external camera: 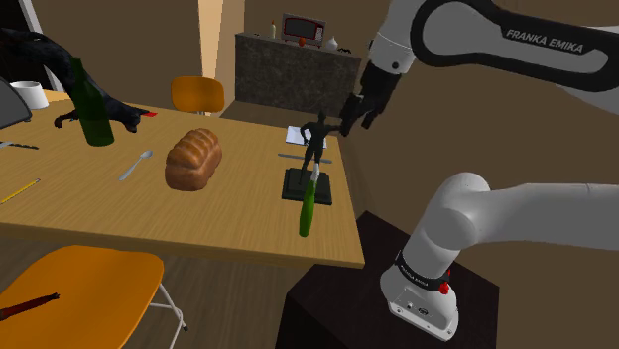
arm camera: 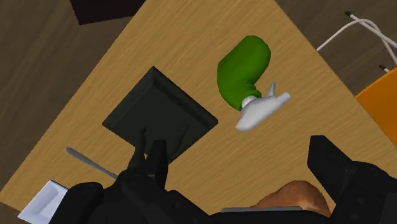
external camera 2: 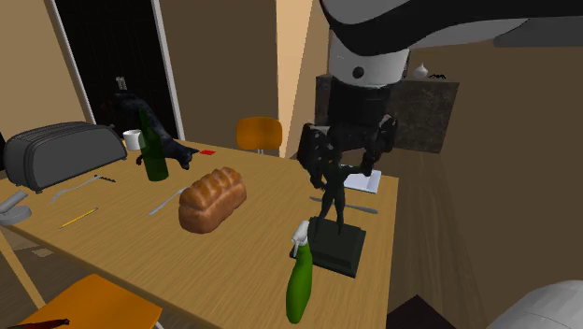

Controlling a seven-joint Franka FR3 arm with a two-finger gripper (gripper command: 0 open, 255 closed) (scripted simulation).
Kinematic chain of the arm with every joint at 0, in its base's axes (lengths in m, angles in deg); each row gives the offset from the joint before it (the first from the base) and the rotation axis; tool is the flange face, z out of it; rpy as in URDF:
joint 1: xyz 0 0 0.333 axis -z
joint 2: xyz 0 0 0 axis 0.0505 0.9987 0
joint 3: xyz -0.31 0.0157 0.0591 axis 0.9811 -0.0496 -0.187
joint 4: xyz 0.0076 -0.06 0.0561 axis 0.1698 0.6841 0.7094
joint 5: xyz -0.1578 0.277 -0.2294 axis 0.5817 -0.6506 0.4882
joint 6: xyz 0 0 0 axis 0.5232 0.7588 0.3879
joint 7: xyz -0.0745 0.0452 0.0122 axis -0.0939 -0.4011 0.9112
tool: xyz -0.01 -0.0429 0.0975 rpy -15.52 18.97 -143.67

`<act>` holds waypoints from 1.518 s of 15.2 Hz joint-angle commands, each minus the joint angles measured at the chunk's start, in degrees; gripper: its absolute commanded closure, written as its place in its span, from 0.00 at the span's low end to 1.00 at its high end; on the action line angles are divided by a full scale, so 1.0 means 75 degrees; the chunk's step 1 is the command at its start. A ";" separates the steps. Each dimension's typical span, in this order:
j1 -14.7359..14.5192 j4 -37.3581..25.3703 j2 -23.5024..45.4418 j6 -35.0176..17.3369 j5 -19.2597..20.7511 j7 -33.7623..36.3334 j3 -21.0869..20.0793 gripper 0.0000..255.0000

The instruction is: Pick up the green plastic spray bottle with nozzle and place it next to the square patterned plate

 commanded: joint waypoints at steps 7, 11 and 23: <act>0.0282 0.2155 -0.1015 -0.1963 -0.1070 0.3327 -0.2502 0.00; 0.0465 0.2677 -0.0683 -0.3045 -0.1748 0.5195 -0.4163 0.00; 0.2171 0.2870 0.1204 -0.5623 -0.2553 0.7845 -0.7309 0.00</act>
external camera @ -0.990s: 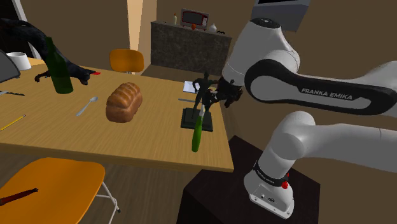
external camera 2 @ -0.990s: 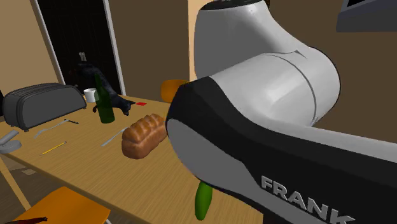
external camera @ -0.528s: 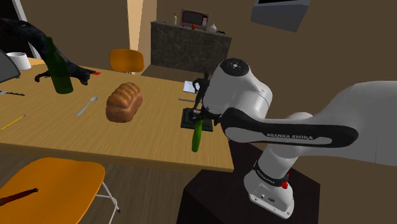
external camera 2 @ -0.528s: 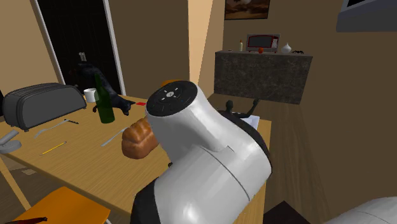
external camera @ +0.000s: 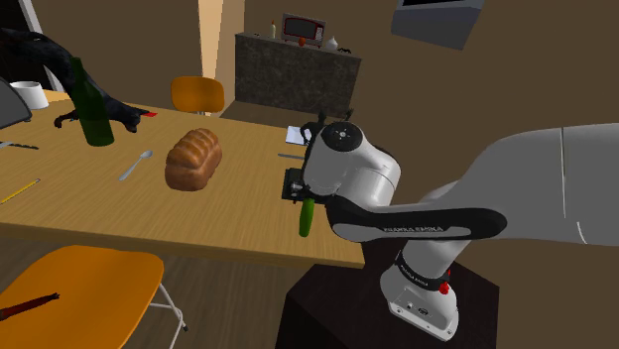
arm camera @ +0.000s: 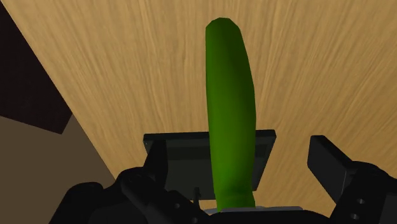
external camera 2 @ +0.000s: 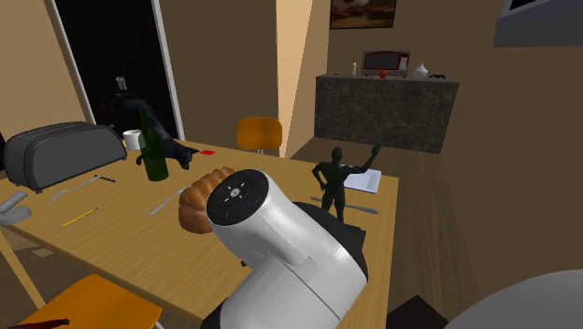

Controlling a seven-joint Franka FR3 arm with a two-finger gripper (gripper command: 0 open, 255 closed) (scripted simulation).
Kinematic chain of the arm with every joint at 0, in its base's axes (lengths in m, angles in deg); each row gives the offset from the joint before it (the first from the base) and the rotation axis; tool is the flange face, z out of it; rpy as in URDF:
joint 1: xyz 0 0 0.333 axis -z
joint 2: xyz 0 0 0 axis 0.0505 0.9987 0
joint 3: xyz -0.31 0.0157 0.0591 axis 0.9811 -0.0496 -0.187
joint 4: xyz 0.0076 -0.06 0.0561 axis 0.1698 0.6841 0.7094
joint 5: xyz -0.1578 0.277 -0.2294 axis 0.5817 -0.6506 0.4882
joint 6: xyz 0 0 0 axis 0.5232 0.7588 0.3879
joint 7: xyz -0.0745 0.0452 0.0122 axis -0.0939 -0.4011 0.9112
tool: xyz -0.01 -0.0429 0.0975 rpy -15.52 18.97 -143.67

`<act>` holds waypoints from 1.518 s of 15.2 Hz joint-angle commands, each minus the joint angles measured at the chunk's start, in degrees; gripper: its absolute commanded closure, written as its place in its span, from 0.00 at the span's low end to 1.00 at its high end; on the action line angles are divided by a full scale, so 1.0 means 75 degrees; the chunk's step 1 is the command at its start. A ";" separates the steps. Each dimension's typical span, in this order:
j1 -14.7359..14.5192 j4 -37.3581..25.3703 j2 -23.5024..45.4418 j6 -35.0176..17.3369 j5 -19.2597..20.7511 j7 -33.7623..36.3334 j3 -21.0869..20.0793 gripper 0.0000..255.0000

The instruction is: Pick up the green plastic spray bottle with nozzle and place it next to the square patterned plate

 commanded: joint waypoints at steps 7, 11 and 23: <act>0.0248 0.0086 0.0290 -0.0439 -0.0039 0.0039 -0.0257 0.00; 0.0246 0.0086 0.0289 -0.0437 -0.0039 0.0039 -0.0255 1.00; 0.0030 -0.0054 -0.0116 0.0134 0.0086 -0.0168 0.0225 1.00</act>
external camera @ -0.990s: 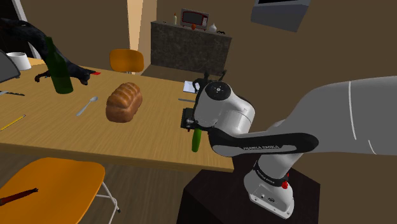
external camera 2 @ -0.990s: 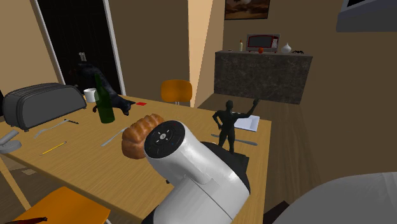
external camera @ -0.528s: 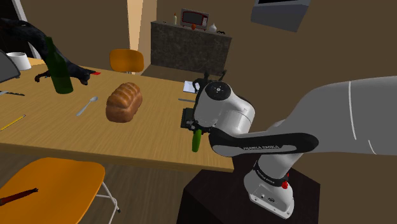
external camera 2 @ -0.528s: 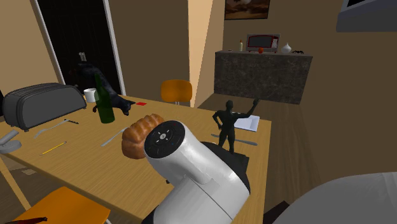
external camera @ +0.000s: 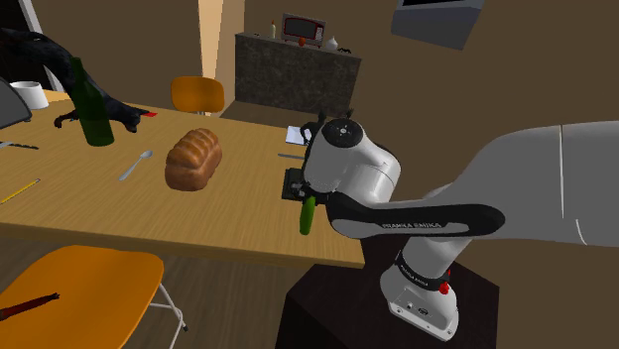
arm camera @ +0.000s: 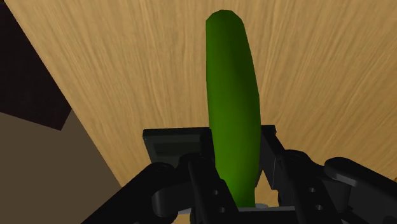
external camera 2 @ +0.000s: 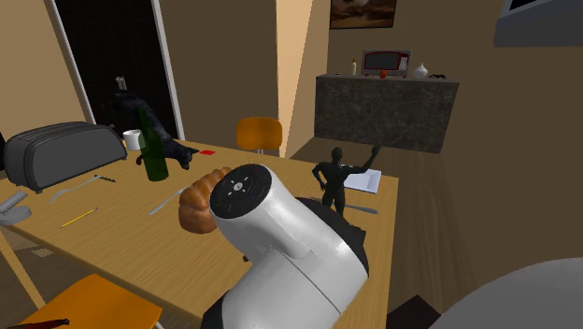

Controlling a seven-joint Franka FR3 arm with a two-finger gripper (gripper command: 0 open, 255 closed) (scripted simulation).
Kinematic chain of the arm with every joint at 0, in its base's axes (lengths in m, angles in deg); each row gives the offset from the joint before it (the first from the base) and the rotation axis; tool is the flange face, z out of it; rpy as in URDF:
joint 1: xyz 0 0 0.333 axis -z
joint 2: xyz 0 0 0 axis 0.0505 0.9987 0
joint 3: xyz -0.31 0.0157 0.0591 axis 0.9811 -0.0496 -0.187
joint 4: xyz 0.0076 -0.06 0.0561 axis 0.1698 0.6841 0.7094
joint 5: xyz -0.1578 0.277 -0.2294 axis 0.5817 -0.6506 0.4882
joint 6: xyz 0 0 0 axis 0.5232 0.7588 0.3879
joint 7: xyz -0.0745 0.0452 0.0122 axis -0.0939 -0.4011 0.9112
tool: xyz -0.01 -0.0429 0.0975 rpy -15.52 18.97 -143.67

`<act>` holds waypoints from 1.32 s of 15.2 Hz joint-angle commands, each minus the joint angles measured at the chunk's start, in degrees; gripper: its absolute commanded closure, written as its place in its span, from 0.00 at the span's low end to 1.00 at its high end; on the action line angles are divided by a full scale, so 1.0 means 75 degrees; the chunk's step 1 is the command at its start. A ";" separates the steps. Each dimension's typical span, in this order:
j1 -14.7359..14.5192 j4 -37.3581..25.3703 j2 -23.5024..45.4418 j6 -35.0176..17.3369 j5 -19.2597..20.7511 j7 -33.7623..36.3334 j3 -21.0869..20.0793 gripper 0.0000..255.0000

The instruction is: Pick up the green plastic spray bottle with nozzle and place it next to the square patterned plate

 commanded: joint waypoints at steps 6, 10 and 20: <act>-0.0209 -0.0314 -0.0599 0.0917 0.0262 -0.0324 0.0722 1.00; -0.0248 -0.0536 -0.0875 0.1399 0.0433 -0.0497 0.1088 1.00; -0.0180 -0.1213 -0.1331 0.2465 0.0870 -0.0883 0.1869 1.00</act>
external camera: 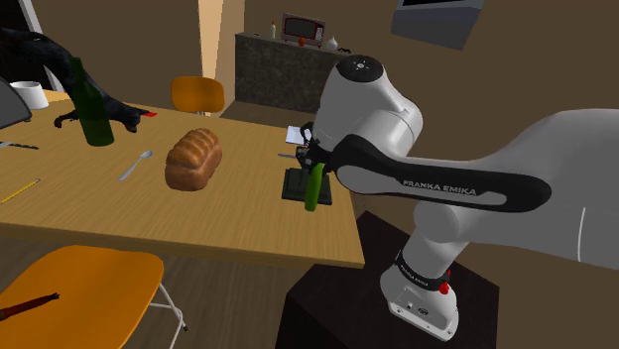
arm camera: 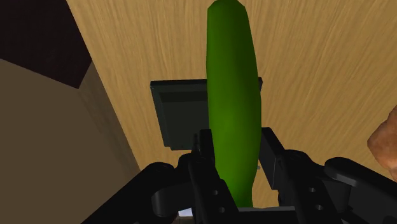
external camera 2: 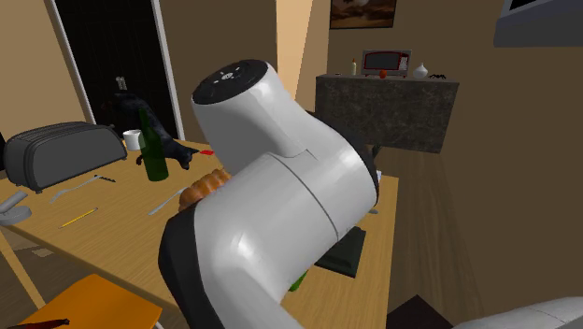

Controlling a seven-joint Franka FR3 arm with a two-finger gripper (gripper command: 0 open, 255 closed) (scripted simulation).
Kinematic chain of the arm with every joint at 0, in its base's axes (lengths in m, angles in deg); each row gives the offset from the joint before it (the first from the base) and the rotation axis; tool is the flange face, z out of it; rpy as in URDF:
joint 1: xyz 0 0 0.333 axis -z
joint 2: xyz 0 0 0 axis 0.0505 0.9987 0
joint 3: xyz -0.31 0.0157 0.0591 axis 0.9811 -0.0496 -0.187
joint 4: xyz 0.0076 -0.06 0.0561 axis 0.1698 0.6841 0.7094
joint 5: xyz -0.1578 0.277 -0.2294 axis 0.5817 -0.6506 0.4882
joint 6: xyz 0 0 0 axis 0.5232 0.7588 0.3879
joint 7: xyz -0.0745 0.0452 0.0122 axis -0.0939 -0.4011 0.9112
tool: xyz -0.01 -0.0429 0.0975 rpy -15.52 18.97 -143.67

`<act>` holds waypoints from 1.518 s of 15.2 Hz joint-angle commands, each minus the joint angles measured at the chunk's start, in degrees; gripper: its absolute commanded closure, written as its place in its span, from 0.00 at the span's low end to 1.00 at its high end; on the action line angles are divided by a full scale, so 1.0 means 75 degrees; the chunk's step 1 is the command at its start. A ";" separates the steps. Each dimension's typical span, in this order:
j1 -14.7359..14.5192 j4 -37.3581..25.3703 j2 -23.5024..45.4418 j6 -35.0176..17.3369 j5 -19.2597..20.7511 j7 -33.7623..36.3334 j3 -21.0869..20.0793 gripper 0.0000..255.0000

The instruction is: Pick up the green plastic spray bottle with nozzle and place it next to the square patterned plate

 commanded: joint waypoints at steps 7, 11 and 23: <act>0.0143 -0.0649 -0.0172 0.0764 0.0334 -0.0263 0.0518 1.00; 0.0231 -0.0998 -0.0199 0.1113 0.0491 -0.0388 0.0748 1.00; 0.0531 -0.2156 -0.0084 0.2085 0.0916 -0.0719 0.1323 1.00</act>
